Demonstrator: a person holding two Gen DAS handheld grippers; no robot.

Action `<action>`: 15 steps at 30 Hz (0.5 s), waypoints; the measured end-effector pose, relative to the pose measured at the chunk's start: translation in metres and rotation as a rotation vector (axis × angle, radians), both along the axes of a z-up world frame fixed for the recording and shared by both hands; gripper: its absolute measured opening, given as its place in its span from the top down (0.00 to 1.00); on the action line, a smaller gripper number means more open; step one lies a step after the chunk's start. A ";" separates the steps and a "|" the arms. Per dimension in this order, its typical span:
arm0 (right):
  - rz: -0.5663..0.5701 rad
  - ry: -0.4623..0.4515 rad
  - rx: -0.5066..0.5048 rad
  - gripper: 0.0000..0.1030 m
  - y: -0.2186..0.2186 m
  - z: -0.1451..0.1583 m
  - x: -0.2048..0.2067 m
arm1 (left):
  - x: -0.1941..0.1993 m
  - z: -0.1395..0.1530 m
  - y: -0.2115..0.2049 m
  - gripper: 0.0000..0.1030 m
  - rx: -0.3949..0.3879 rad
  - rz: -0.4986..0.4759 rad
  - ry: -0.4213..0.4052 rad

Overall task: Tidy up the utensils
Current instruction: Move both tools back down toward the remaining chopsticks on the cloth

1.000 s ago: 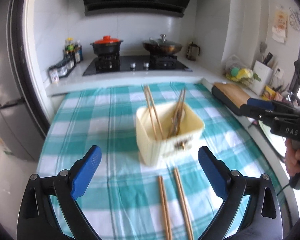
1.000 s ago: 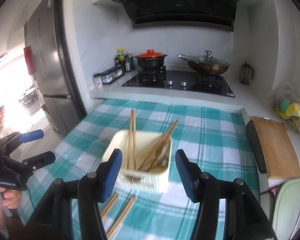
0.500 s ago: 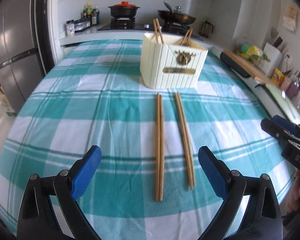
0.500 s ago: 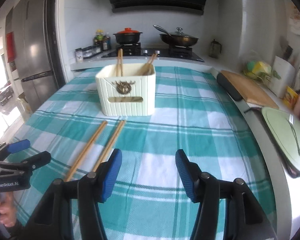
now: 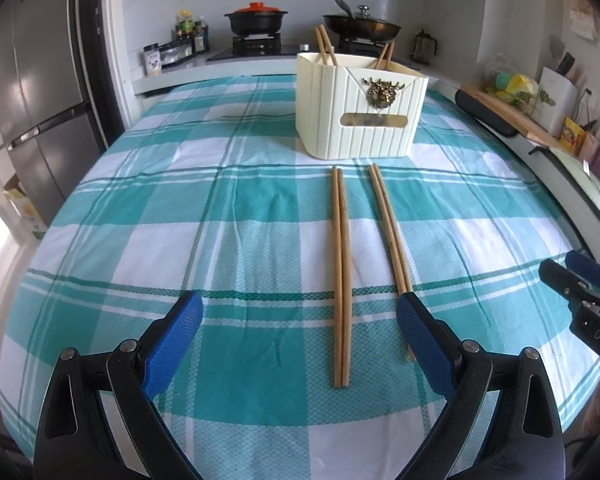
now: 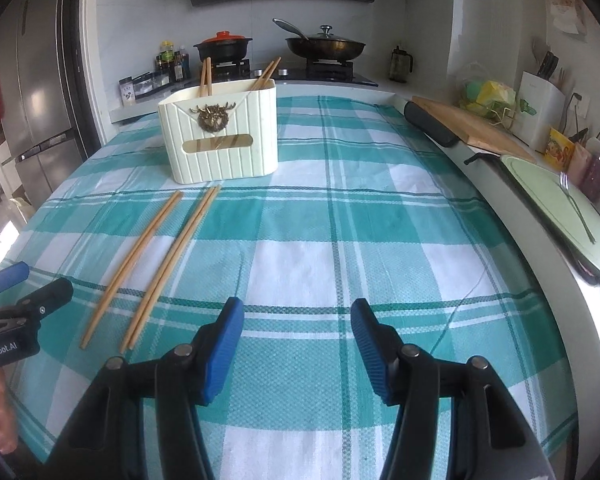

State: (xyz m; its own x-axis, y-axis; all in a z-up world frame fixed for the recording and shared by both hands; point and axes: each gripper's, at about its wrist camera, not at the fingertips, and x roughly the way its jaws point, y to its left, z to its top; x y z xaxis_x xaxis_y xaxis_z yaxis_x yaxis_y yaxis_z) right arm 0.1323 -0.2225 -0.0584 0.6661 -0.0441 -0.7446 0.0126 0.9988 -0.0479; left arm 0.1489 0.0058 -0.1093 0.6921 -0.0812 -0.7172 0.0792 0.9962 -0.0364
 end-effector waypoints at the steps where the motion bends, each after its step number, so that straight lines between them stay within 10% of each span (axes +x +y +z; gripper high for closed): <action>1: -0.001 0.000 -0.005 0.45 0.001 0.000 0.000 | 0.000 -0.001 0.001 0.05 0.003 0.003 0.000; 15: 0.015 0.014 -0.050 0.45 0.012 -0.008 0.004 | 0.009 -0.013 0.010 0.05 0.018 0.035 0.019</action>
